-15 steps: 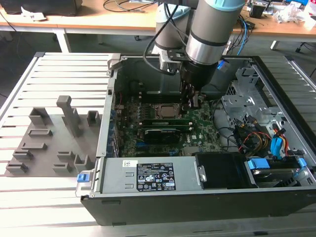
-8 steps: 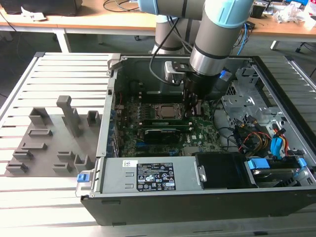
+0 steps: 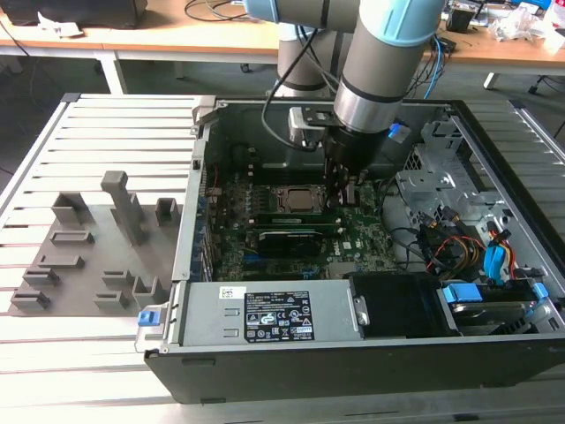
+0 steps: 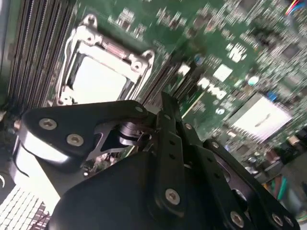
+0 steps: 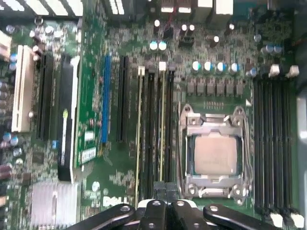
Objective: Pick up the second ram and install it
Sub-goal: 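Press down the second ram until it locks into place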
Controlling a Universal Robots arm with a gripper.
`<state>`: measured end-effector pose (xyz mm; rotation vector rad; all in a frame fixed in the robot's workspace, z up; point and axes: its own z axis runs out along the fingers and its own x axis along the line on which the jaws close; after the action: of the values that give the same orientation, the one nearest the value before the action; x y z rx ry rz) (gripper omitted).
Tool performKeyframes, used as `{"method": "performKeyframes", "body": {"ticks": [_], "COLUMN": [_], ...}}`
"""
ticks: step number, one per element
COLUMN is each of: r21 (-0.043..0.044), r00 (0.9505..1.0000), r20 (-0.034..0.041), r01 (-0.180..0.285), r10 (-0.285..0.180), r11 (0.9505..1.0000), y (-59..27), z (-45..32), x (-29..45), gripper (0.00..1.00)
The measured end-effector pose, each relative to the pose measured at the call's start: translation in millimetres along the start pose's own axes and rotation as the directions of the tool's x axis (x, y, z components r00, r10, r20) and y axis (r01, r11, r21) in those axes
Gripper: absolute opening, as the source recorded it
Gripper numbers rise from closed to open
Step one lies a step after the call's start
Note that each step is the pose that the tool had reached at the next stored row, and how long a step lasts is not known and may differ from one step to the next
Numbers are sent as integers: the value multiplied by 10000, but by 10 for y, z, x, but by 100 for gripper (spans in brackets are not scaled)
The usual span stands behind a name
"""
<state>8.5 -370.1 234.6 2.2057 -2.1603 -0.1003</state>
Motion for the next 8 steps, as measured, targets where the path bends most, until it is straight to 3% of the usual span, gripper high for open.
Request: {"method": "performKeyframes", "body": {"ticks": [2, 3, 5, 6, 8], "r21": [13, 22, 27, 47, 48], "r00": [10000, 10000, 10000, 10000, 10000], "r20": [-3, -1, -2, -3, -4], "r01": [1, -1, 0, 0, -1], "r10": [-1, 1, 0, 0, 1], "r11": [10000, 10000, 10000, 10000, 10000], "y": [203, 389, 604, 779, 801], "z": [20, 45, 68, 88, 100], "x": [-4, -8, -12, -16, -17], "gripper": [11, 11, 11, 11, 11]}}
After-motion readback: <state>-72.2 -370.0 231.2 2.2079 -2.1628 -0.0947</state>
